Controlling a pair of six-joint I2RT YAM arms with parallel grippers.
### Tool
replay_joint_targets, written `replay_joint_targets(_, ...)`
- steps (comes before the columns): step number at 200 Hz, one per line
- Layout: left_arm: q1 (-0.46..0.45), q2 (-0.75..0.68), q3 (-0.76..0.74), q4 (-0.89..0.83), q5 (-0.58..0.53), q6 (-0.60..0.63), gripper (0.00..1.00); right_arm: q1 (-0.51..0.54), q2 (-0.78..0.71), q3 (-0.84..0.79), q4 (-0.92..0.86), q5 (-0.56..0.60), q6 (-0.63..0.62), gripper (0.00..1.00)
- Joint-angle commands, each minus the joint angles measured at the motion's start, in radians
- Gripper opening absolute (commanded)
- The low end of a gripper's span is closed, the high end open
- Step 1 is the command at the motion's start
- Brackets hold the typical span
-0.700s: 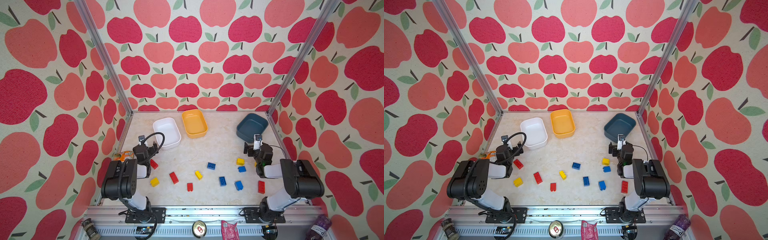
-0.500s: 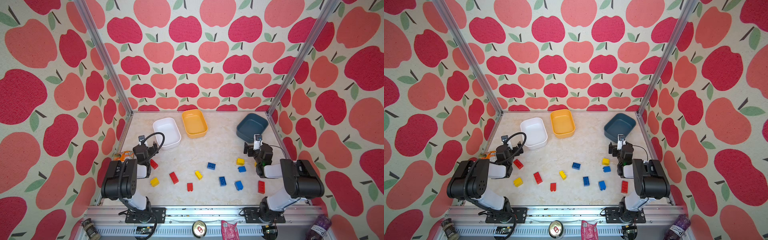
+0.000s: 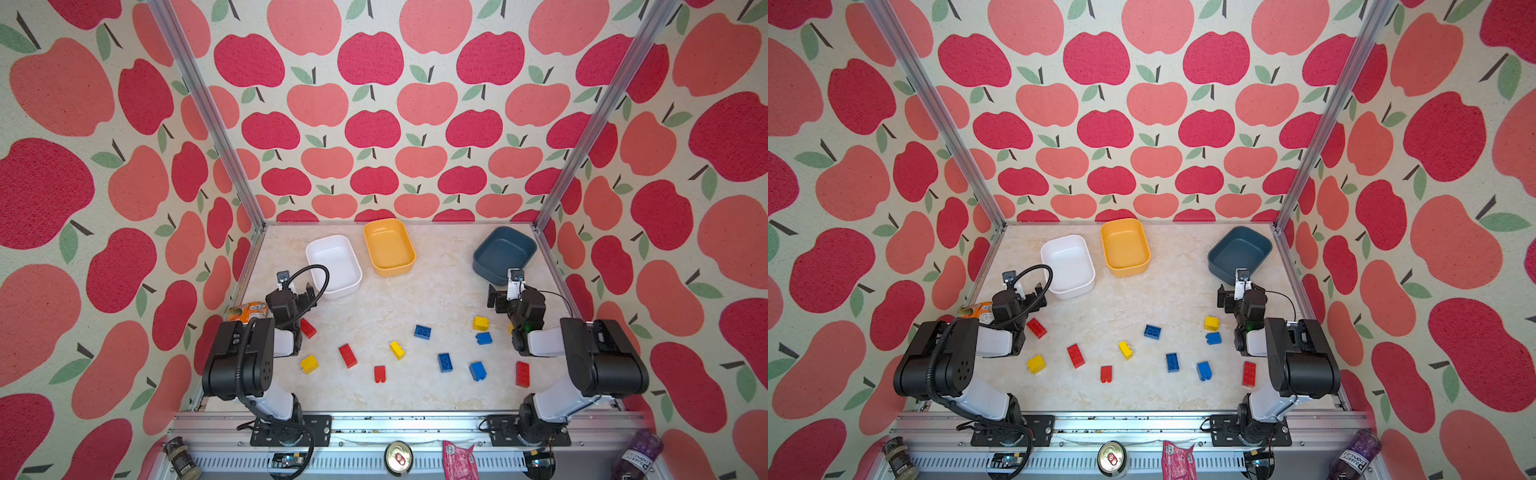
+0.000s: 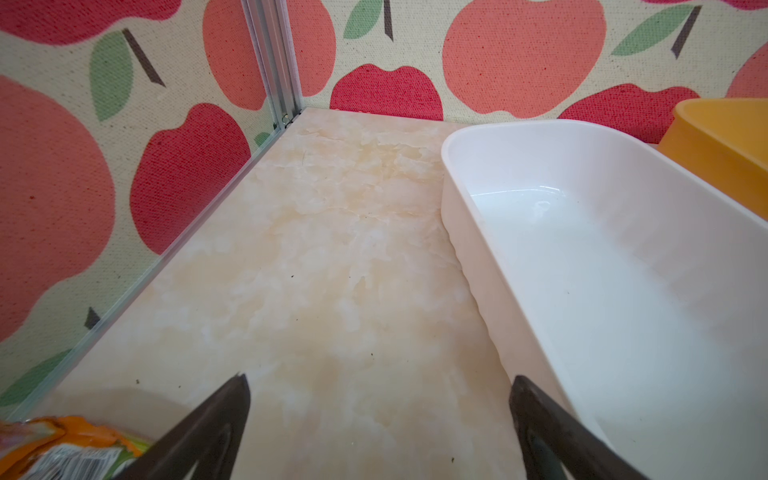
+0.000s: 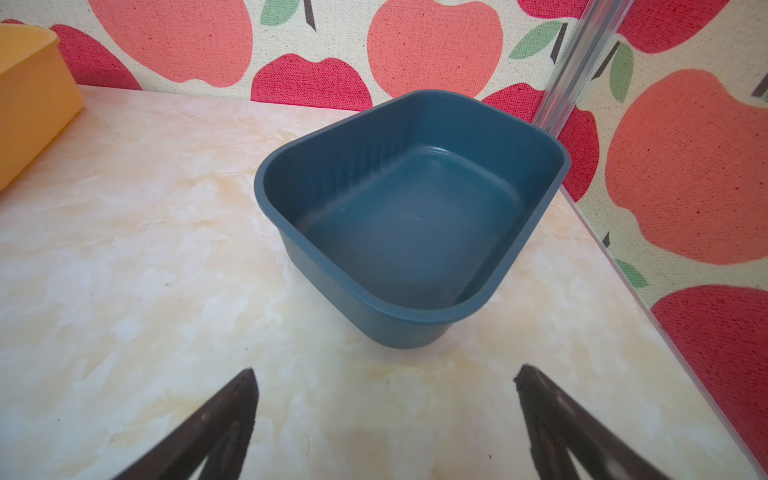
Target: Sort the legos into containers by color
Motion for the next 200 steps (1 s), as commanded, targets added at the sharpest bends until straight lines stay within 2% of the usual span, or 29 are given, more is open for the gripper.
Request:
replay_joint_targets(1, -0.001, 0.014, 0.013, -0.001, -0.010, 0.015, 0.99, 0.002, -0.007, 0.015, -0.016, -0.008, 0.015, 0.99)
replay_joint_targets(82, -0.002, 0.008, 0.013, 0.000, -0.018, 0.016, 0.99, 0.005, -0.014, 0.009, -0.006, 0.000, 0.014, 0.99)
replay_joint_targets(107, -0.024, -0.101, 0.053, -0.167, -0.084, 0.016, 0.99, 0.042, -0.106, -0.004, -0.054, 0.060, -0.017, 0.99)
replay_joint_targets(133, -0.043, -0.211, 0.141, -0.457, -0.092, -0.002, 0.99, 0.073, -0.244, 0.084, -0.377, 0.096, 0.001, 0.99)
replay_joint_targets(157, -0.057, -0.262, 0.231, -0.687, -0.100, -0.077, 0.99, 0.097, -0.317, 0.186, -0.630, 0.100, 0.046, 0.99)
replay_joint_targets(177, -0.060, -0.245, 0.330, -0.849, -0.055, -0.131, 0.99, 0.124, -0.348, 0.255, -0.768, 0.097, 0.067, 0.99)
replay_joint_targets(200, -0.058, -0.160, 0.472, -1.006, 0.013, -0.178, 0.91, 0.157, -0.338, 0.353, -0.921, 0.079, 0.093, 0.99)
